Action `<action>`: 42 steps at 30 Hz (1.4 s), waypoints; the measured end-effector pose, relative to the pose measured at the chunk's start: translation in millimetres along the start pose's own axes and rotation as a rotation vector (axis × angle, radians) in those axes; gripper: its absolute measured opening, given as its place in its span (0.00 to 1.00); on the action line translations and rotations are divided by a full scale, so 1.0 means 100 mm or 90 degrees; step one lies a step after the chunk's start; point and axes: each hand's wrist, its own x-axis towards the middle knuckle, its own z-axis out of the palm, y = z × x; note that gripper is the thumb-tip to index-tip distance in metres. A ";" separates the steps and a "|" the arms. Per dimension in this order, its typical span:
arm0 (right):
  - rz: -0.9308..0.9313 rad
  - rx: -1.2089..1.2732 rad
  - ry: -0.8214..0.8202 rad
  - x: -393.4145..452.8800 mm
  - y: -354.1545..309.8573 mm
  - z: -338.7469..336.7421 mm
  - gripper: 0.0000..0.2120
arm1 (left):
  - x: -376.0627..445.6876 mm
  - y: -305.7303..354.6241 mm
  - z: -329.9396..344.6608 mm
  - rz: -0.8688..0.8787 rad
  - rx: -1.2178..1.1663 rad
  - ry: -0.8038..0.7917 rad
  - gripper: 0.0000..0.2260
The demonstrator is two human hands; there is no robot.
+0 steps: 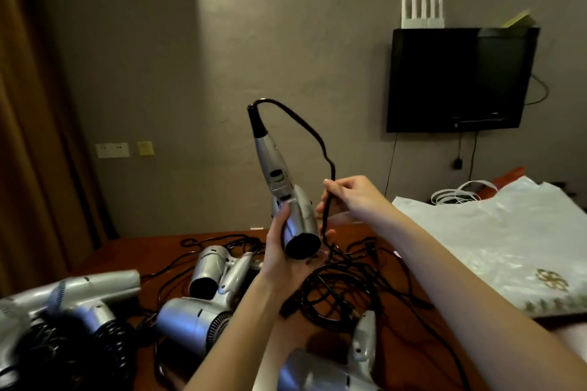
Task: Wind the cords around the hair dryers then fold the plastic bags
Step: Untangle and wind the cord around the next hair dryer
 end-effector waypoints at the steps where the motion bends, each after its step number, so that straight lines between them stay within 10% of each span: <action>1: -0.015 0.002 0.004 0.01 -0.07 0.02 0.14 | 0.00 0.04 0.03 0.002 0.005 0.012 0.29; 13: -0.070 -0.204 -0.099 -0.23 1.04 0.16 0.01 | -0.03 0.75 0.10 0.028 0.070 0.126 0.24; 24: -0.078 -0.502 -0.066 0.05 0.96 -0.22 0.11 | -0.30 1.35 0.02 0.143 0.096 0.167 0.16; 33: -0.051 0.126 0.020 0.17 -0.14 -0.01 0.11 | -0.20 0.91 -0.05 0.070 0.061 0.071 0.41; 42: 0.007 0.276 0.177 0.30 0.04 0.38 0.07 | 0.04 0.40 0.19 0.111 0.143 0.009 0.26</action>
